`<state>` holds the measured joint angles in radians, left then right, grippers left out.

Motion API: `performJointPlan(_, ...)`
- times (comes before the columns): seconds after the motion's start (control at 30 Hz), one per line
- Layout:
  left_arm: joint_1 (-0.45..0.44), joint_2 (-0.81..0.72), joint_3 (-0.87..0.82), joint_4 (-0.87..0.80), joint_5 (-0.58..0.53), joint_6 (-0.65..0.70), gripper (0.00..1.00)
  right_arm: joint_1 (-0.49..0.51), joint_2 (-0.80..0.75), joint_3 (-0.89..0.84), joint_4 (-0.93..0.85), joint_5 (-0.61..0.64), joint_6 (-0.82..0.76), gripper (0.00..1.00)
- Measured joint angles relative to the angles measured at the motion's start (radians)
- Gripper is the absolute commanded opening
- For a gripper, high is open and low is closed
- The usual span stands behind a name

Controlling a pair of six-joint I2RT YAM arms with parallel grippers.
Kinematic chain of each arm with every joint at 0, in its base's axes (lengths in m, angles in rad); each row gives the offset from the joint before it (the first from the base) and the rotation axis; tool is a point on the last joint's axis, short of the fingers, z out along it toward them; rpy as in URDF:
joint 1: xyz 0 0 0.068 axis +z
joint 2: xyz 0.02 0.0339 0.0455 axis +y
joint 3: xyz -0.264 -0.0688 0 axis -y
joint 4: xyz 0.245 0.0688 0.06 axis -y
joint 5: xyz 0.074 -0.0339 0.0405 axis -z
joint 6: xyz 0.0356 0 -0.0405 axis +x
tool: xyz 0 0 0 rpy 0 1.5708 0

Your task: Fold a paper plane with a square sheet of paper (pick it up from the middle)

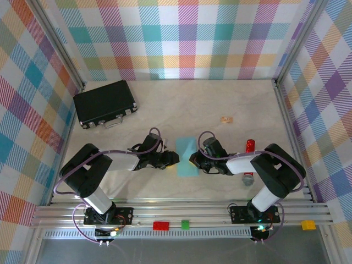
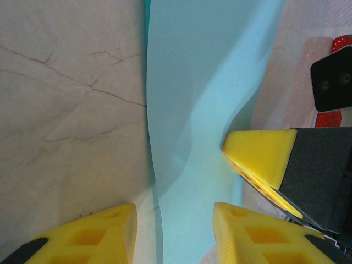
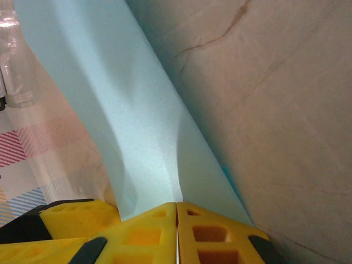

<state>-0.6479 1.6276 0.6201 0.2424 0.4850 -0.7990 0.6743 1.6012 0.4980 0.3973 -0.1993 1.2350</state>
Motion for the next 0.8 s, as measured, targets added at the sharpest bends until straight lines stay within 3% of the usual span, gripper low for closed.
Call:
performJointPlan(0.27,-0.013,0.008,0.000,0.003,0.001,0.003,0.30,-0.001,0.003,-0.001,0.008,-0.004,0.000,0.10)
performJointPlan(0.47,-0.018,0.013,0.000,0.004,0.002,0.002,0.31,-0.001,0.004,-0.003,0.014,-0.004,0.000,0.10)
performJointPlan(0.8,-0.018,0.029,0.000,0.050,0.004,-0.023,0.23,-0.001,0.006,-0.006,0.025,-0.008,0.000,0.11)
